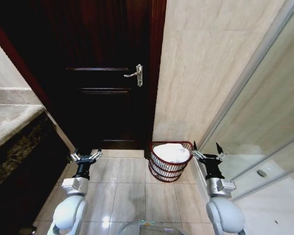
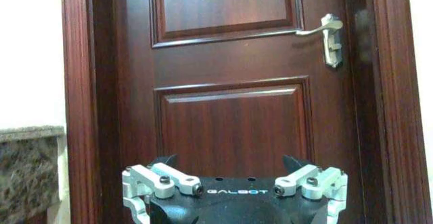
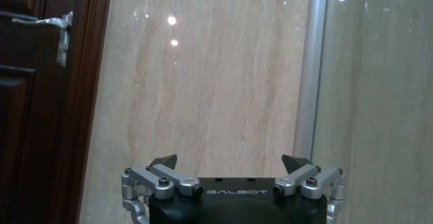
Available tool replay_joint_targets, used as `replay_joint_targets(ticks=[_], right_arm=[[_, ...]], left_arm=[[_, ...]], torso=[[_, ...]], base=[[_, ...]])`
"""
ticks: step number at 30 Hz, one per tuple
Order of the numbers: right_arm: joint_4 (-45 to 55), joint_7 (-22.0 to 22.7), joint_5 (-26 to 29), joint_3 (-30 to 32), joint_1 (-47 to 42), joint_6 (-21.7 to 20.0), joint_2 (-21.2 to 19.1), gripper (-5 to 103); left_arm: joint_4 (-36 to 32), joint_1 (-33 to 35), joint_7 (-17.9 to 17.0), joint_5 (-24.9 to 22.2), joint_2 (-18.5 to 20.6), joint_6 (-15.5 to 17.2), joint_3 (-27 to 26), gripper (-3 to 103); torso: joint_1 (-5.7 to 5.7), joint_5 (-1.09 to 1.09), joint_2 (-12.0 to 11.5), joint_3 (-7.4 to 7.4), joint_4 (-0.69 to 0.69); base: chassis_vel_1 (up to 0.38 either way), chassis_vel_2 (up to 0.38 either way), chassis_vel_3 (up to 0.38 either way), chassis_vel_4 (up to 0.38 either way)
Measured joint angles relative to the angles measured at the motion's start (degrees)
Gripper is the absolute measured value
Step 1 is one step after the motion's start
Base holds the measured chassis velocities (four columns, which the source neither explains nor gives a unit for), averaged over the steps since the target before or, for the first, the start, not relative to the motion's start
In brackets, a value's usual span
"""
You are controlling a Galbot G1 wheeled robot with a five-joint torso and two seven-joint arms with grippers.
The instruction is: Discard the used towel into the hamper.
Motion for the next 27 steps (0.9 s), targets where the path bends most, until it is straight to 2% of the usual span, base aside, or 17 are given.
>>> replay_joint_targets(ticks=[3,7,20,27], right_arm=[[-0.4,-0.3,-0.9,0.0,-0.5,1.5,0.4,100],[-1.0,-0.3,-0.9,0.0,-0.1,2.1,0.3,100],[-2.3,-1.6,0.5,0.2,1.8,2.2,-0.4,100],[-3.3,-3.8,3.3,-0.9,2.8,1.6,-0.7,100]], left_arm=[[0.5,0.6,2.3,-1.4,0.0,-2.1,-1.1,100],[0.4,0.7,3.8,-2.0,-0.2,-2.5,-1.5,100],[0.2,-0.5,4.2,-1.4,-2.2,-0.9,-1.1,100],[0.2,-0.8,3.8,-3.5,-2.5,0.1,-2.4,100]], torso=[[0.42,0.00,1.0,0.59,-0.01],[0.81,0.01,2.0,1.18,0.00],[2.18,0.01,5.2,3.03,0.00],[2.78,0.00,6.7,3.92,-0.01]], base=[[0.000,0.000,0.000,0.000],[0.000,0.000,0.000,0.000],[0.000,0.000,0.000,0.000],[-0.006,0.000,-0.005,-0.014]])
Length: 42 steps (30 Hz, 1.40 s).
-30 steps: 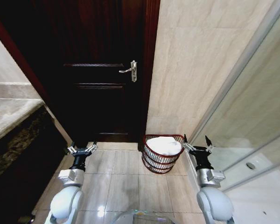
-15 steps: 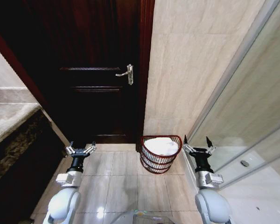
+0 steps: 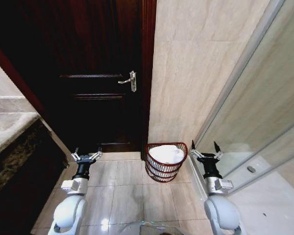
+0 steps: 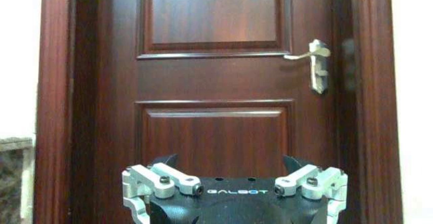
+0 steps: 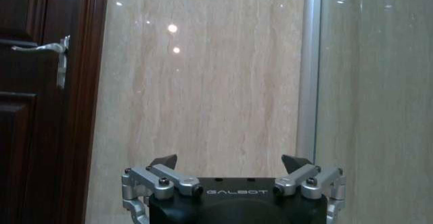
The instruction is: Discard the used towel into the hamper.
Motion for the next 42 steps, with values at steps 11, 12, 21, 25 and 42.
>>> replay_joint_targets(ticks=[11,12,21,25,42], right_arm=[[-1.2,-0.1,-0.1,0.3,1.6,0.1,-0.7,100],[-1.2,-0.1,-0.2,0.4,1.5,0.2,-0.7,100],[-1.2,0.0,-0.9,0.8,0.2,1.4,-0.3,100],[-1.1,0.0,-1.2,0.7,-0.5,2.0,-0.1,100],[-0.6,0.2,-2.5,0.5,-1.9,3.2,1.0,100]], left_arm=[[1.2,-0.1,-0.9,-2.0,-0.4,-0.3,-1.2,100],[1.3,-0.2,-0.9,-1.8,-0.4,-0.3,-1.1,100],[1.3,-0.5,-0.9,-1.7,-0.3,-0.3,-0.9,100],[1.2,-0.3,-1.0,-1.7,-0.4,-0.3,-0.8,100],[1.4,0.0,-1.2,-1.6,-0.3,-1.5,-0.8,100]], torso=[[0.96,0.00,2.2,1.24,0.00],[1.11,0.00,2.5,1.40,0.00],[2.25,0.00,5.0,2.72,0.00],[2.70,0.00,6.1,3.39,0.00],[4.62,0.00,10.4,5.81,0.00]], base=[[0.000,0.000,0.000,0.000],[0.000,0.000,0.000,0.000],[0.000,0.000,0.000,0.000],[0.000,0.000,0.000,0.000],[0.000,0.000,0.000,0.000]])
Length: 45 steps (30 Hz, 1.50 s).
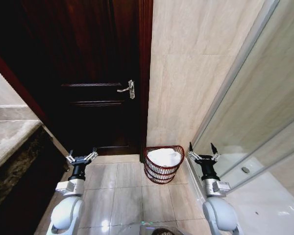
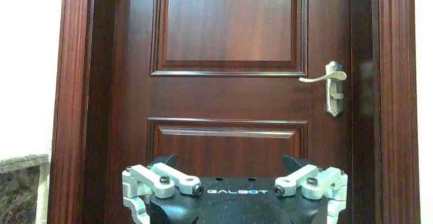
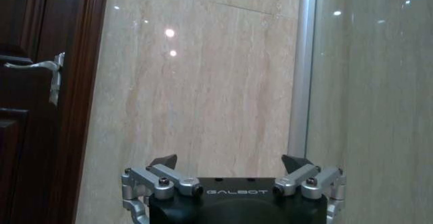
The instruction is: Discard the used towel into the hamper.
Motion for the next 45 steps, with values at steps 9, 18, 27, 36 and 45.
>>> replay_joint_targets(ticks=[9,18,27,36,45], right_arm=[[0.1,0.5,-0.9,-1.0,0.0,0.0,0.0,100],[0.1,2.0,-1.2,-2.1,0.7,-0.3,-1.0,100],[-0.1,2.5,-1.1,-2.2,1.1,-0.4,-1.6,100],[-0.6,2.4,-0.9,-2.0,0.8,-0.2,-1.7,100],[-0.4,2.3,-0.7,-1.8,0.4,0.2,-1.8,100]], left_arm=[[0.5,-0.2,0.0,0.0,0.1,-0.5,0.0,100],[0.9,-0.6,0.0,0.6,0.1,-0.6,0.0,100],[1.0,-0.5,0.0,0.6,-0.1,-0.6,-0.1,100],[0.9,-0.1,0.0,1.1,-0.5,-0.6,-0.1,100],[0.4,0.1,0.0,1.9,-1.1,-0.7,-0.1,100]], torso=[[1.08,0.00,2.5,1.39,0.00],[1.97,0.00,4.4,2.43,-0.01],[3.10,0.00,6.9,3.75,0.00],[4.35,0.00,9.7,5.31,0.00],[5.62,0.00,12.5,6.88,0.00]], base=[[0.000,0.000,0.000,0.000],[0.000,0.000,0.000,0.000],[0.000,0.000,0.000,0.000],[0.000,0.000,0.000,0.000],[0.000,0.000,0.000,0.000]])
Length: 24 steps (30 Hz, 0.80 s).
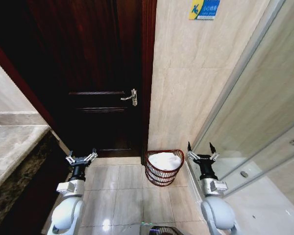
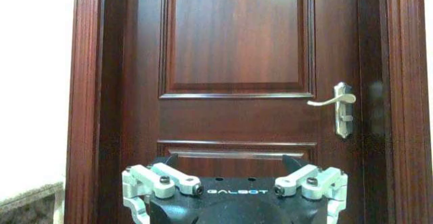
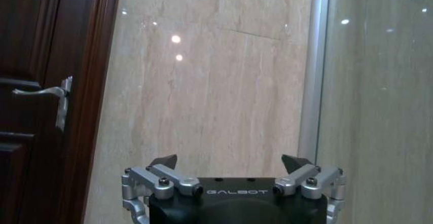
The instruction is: Discard the used towel into the hamper.
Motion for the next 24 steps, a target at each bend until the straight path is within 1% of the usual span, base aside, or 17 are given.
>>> replay_joint_targets(ticks=[1,7,8,12,13,17,18,21,22,24], right_arm=[[0.0,0.0,0.0,0.0,0.0,0.0,0.0,100],[0.3,0.0,0.0,0.3,-0.2,0.2,0.0,100],[0.3,0.0,0.0,0.3,-0.2,0.2,0.0,100],[0.3,0.0,0.1,0.5,-0.6,0.3,0.1,100],[0.3,0.0,0.1,0.5,-0.6,0.3,0.1,100],[0.4,-0.1,0.1,0.4,-0.5,0.3,0.1,100],[0.4,-0.1,0.1,0.4,-0.5,0.3,0.1,100],[0.5,-0.1,0.1,0.2,-0.4,0.2,0.1,100],[0.5,-0.1,0.1,0.2,-0.4,0.2,0.2,100],[0.5,-0.1,0.1,0.1,-0.3,0.2,0.2,100]], left_arm=[[0.0,0.0,0.0,0.0,0.0,0.0,0.0,100],[-0.1,0.2,0.0,0.3,-0.1,0.0,0.0,100],[-0.1,0.2,0.0,0.3,-0.1,0.0,0.0,100],[-0.1,0.2,0.0,0.1,0.2,0.0,-0.1,100],[-0.1,0.2,0.0,0.1,0.2,0.0,-0.1,100],[-0.1,0.0,0.0,0.1,0.5,0.1,-0.1,100],[-0.1,0.0,0.0,0.1,0.5,0.1,-0.1,100],[-0.5,-0.3,0.0,0.0,0.8,0.5,0.0,100],[-0.6,-0.4,0.0,-0.1,0.9,0.6,0.0,100],[-0.6,-0.5,0.0,-0.3,0.9,0.7,0.1,100]], torso=[[0.00,0.00,0.0,0.00,0.00],[0.87,0.00,1.9,1.02,0.00],[0.87,0.00,1.9,1.02,0.00],[1.62,0.00,3.5,1.89,-0.01],[1.62,0.00,3.5,1.89,-0.01],[2.30,0.00,5.0,2.68,0.01],[2.30,0.00,5.0,2.68,0.01],[2.87,0.00,6.2,3.33,-0.02],[3.04,0.00,6.6,3.53,0.01],[3.21,0.00,6.9,3.73,0.02]], base=[[0.000,0.000,0.000,0.000],[0.000,0.000,0.000,0.000],[0.000,0.000,0.000,0.000],[0.000,0.000,0.000,0.000],[0.000,0.000,0.000,0.000],[0.000,0.000,0.000,0.000],[0.000,0.000,0.000,0.000],[0.000,0.000,0.000,0.000],[0.000,0.000,0.000,0.000],[0.000,0.000,0.000,0.000]])
